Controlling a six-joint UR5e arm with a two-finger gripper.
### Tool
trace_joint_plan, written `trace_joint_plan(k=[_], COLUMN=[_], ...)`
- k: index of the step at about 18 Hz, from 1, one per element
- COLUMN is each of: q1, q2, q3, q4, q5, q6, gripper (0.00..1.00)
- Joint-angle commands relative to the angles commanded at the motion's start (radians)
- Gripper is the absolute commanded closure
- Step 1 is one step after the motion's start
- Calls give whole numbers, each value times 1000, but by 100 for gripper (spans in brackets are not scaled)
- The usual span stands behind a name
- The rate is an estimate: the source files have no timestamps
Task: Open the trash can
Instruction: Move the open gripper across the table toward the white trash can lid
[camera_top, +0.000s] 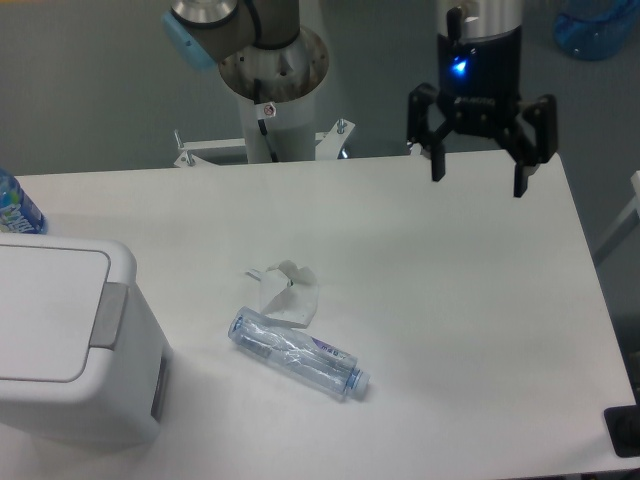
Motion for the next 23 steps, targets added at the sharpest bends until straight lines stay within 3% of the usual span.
trace_joint_plan(k=[9, 14, 23], q1=[-189, -296, -407], q2=[-63, -90, -147], q3=[-3, -2, 14], q4=[173, 184, 187], q5=[5, 0, -3], q6=[-348, -555, -824], gripper=[0, 0, 0])
